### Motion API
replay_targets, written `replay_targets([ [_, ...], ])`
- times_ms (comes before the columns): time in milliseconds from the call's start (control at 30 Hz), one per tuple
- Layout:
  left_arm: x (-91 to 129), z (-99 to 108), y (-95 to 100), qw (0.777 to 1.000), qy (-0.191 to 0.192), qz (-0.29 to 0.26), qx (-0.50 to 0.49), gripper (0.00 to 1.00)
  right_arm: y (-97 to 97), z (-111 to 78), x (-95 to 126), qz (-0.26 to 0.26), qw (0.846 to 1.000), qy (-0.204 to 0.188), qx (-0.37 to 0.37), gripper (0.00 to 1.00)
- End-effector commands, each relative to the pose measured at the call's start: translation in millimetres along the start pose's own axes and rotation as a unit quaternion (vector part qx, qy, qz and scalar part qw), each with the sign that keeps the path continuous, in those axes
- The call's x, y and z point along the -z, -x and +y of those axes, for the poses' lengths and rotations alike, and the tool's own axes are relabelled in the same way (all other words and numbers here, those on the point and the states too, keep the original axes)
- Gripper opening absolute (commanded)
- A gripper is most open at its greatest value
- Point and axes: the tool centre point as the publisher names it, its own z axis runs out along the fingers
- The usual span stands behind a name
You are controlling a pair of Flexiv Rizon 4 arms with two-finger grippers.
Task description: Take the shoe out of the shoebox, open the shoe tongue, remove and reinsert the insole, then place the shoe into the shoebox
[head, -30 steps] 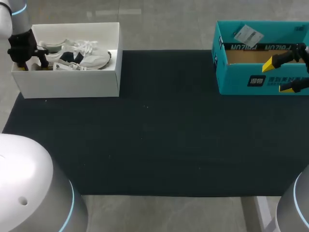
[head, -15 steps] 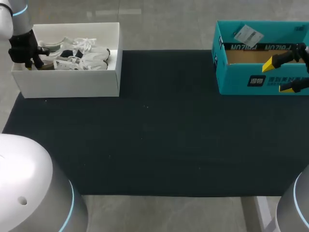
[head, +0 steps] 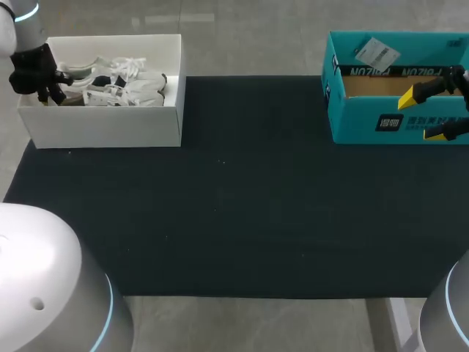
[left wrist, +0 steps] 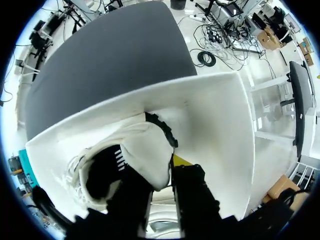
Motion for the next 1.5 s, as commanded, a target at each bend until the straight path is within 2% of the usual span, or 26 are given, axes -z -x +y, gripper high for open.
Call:
replay_targets([
  [33, 17, 0, -10.7, 1.0, -0.003, -0.011, -0.019, 0.0, -0.2, 0.1, -1, -0.001, 1.0, 0.0, 0.0, 1.0],
  [267, 35, -1, -11.4, 0.999, 0.013, -0.007, -0.044, 0.0, -0.2, 0.1, -1, -0.001, 1.0, 0.0, 0.0, 1.0],
  [467, 51, -6, -6.6, 0.996, 0.015, -0.038, -0.084, 0.0, -0.2, 0.1, -1, -0.001, 1.0, 0.0, 0.0, 1.0],
  [667, 71, -10, -3.8, 0.993, 0.023, -0.038, -0.108, 0.0, -0.2, 0.1, -1, -0.001, 1.0, 0.0, 0.0, 1.0],
  [933, 116, -18, 1.2, 0.994, 0.025, -0.021, -0.102, 0.0, -0.2, 0.1, -1, -0.001, 1.0, 0.0, 0.0, 1.0],
  [1167, 157, -25, 5.4, 0.993, 0.034, -0.041, -0.105, 0.0, -0.2, 0.1, -1, -0.001, 1.0, 0.0, 0.0, 1.0],
  [1500, 188, -31, 11.0, 0.993, 0.032, -0.039, -0.105, 0.0, -0.2, 0.1, -1, -0.001, 1.0, 0.0, 0.0, 1.0],
])
